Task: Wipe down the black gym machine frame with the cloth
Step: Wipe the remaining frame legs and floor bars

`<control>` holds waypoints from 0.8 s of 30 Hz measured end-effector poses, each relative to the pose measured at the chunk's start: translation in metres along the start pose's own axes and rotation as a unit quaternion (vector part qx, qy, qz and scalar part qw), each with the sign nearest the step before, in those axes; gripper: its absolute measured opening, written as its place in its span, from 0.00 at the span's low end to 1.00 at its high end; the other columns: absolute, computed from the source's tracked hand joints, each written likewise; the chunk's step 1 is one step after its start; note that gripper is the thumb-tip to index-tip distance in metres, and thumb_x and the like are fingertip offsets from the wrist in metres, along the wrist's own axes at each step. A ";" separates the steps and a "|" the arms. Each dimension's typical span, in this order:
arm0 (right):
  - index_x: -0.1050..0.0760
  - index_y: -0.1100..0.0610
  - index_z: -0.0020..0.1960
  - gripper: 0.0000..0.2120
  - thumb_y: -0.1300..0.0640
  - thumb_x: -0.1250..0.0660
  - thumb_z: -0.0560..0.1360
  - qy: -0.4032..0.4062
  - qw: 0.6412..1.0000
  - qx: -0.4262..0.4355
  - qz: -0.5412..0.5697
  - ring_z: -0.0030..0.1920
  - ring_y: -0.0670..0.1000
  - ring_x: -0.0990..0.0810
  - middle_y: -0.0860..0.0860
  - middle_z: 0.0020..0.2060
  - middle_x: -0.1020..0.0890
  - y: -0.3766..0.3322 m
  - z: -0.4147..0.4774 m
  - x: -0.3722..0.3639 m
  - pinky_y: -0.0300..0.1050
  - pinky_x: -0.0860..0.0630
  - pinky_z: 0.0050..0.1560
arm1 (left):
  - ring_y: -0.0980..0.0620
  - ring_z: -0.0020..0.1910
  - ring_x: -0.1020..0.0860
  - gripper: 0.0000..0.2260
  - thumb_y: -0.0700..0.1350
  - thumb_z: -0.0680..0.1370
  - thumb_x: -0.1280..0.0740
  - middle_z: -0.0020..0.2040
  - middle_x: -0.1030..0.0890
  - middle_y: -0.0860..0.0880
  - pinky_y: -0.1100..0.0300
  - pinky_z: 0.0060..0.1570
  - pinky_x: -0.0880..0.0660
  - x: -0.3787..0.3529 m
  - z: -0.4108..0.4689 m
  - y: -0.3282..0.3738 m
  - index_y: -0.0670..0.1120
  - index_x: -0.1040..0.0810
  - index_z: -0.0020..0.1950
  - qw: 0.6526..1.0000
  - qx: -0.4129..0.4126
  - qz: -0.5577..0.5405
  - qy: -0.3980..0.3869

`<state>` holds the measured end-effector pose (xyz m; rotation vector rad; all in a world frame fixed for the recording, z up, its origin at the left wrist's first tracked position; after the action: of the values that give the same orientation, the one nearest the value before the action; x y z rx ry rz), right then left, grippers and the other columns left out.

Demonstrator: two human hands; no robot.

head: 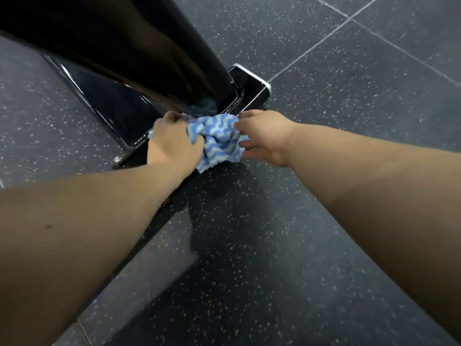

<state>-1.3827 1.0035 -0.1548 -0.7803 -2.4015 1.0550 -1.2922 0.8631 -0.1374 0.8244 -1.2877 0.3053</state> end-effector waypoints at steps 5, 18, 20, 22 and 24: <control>0.39 0.47 0.75 0.29 0.68 0.41 0.78 -0.047 0.996 -0.042 0.069 0.51 0.50 0.25 0.50 0.48 0.25 0.031 -0.002 -0.020 0.48 0.24 0.56 | 0.48 0.51 0.24 0.07 0.46 0.76 0.35 0.51 0.22 0.48 0.54 0.50 0.30 0.003 -0.022 -0.006 0.45 0.22 0.50 0.994 -0.016 -0.066 -0.084; 0.22 0.59 0.43 0.14 0.74 0.41 0.72 0.053 0.952 0.127 0.273 0.23 0.44 0.29 0.49 0.24 0.26 -0.064 -0.041 -0.007 0.34 0.31 0.25 | 0.46 0.43 0.17 0.14 0.39 0.65 0.24 0.43 0.19 0.44 0.55 0.42 0.20 0.057 -0.045 -0.006 0.45 0.26 0.44 0.770 0.268 -0.571 0.100; 0.22 0.56 0.46 0.14 0.72 0.40 0.74 0.081 0.931 0.143 0.326 0.22 0.43 0.31 0.49 0.27 0.26 -0.081 -0.051 -0.006 0.34 0.32 0.24 | 0.47 0.38 0.22 0.12 0.38 0.67 0.27 0.39 0.22 0.46 0.57 0.36 0.24 0.077 -0.049 -0.006 0.45 0.28 0.44 0.778 0.275 -0.544 0.153; 0.22 0.52 0.47 0.15 0.71 0.39 0.73 0.091 0.912 0.178 0.357 0.29 0.45 0.29 0.51 0.36 0.24 -0.098 -0.066 -0.011 0.37 0.29 0.32 | 0.49 0.36 0.26 0.10 0.38 0.68 0.29 0.37 0.24 0.46 0.58 0.32 0.27 0.103 -0.061 -0.010 0.44 0.27 0.46 0.771 0.283 -0.529 0.213; 0.22 0.50 0.46 0.18 0.72 0.40 0.73 0.083 0.903 0.204 0.368 0.32 0.46 0.28 0.51 0.41 0.23 -0.110 -0.083 -0.024 0.39 0.28 0.36 | 0.50 0.36 0.24 0.09 0.38 0.70 0.30 0.38 0.23 0.48 0.57 0.34 0.25 0.135 -0.075 -0.015 0.46 0.27 0.46 0.765 0.281 -0.514 0.266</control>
<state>-1.3542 0.9715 -0.0221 -1.5865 -1.6464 1.6114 -1.1896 0.8723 -0.0218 1.6866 -0.0572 0.0035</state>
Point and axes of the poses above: each hand's wrist, its own z-axis towards the middle knuckle, its own x-axis out of the back of the hand, y = z × x, the point moved 10 cm from there along z, towards the middle knuckle
